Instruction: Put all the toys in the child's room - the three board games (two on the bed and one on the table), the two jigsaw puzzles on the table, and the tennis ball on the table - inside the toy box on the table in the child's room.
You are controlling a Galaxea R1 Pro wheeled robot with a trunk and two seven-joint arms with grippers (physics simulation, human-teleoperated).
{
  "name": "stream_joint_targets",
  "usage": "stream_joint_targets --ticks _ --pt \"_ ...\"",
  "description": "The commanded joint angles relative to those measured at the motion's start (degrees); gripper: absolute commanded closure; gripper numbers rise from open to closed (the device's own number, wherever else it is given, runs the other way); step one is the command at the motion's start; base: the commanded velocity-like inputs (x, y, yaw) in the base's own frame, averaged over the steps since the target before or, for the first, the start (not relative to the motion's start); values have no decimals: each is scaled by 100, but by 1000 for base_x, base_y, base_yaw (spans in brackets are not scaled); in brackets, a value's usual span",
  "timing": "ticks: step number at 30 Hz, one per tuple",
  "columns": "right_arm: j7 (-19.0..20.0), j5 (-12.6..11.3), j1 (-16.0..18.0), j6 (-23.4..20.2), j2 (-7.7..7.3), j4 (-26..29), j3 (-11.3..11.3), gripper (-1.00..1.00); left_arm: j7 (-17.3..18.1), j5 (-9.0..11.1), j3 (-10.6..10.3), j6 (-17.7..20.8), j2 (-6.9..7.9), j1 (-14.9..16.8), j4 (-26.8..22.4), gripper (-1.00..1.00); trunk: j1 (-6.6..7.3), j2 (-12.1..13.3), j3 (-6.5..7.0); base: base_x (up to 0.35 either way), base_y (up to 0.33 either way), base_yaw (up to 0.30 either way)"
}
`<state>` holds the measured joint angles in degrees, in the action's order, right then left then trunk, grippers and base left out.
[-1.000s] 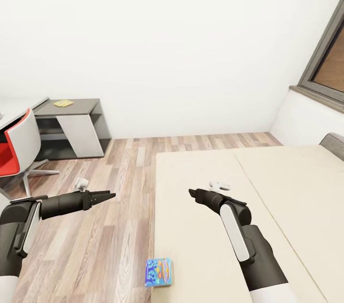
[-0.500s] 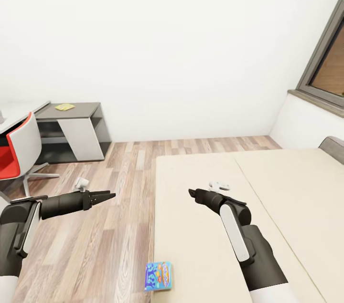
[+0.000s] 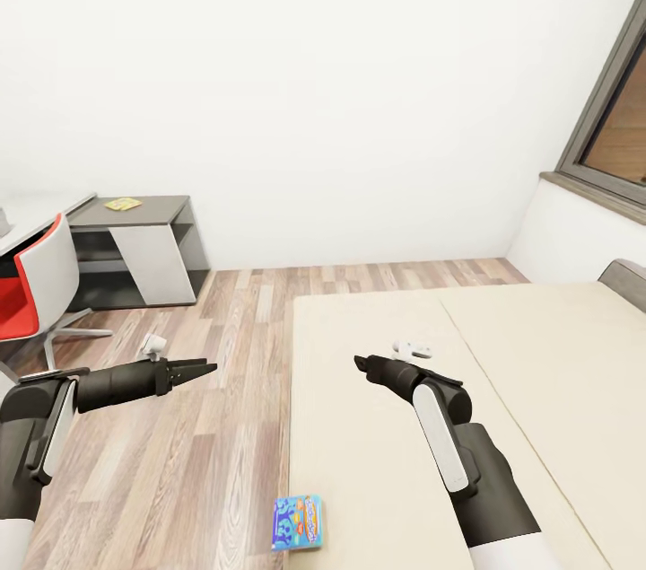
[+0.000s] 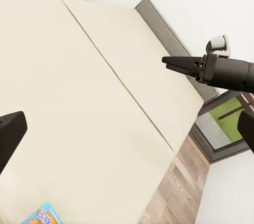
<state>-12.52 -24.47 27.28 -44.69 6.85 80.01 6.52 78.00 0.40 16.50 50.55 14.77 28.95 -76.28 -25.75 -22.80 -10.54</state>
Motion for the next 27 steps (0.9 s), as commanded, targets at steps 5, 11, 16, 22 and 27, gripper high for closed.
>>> stream_joint_targets --ticks 5,11,16,22,27 --pt "-56 -59 5 -12 1 5 6 -100 17 3 2 60 0 5 -1 -100 -4 -12 -8 0 0 1" --pt "-57 -58 5 -6 1 6 7 -100 16 3 2 60 0 5 -1 -100 -4 -12 32 0 0 0" --pt "-55 -64 5 -5 1 0 7 -100 14 3 1 60 1 5 -1 -100 -4 -12 77 0 0 0" --pt "-57 -61 5 1 -9 -13 7 -100 13 3 2 60 4 5 -1 -100 -4 -12 133 0 0 0" --pt "-52 -61 5 13 -23 -21 7 -100 13 3 -2 60 4 5 -1 -100 -4 -12 180 0 0 0"
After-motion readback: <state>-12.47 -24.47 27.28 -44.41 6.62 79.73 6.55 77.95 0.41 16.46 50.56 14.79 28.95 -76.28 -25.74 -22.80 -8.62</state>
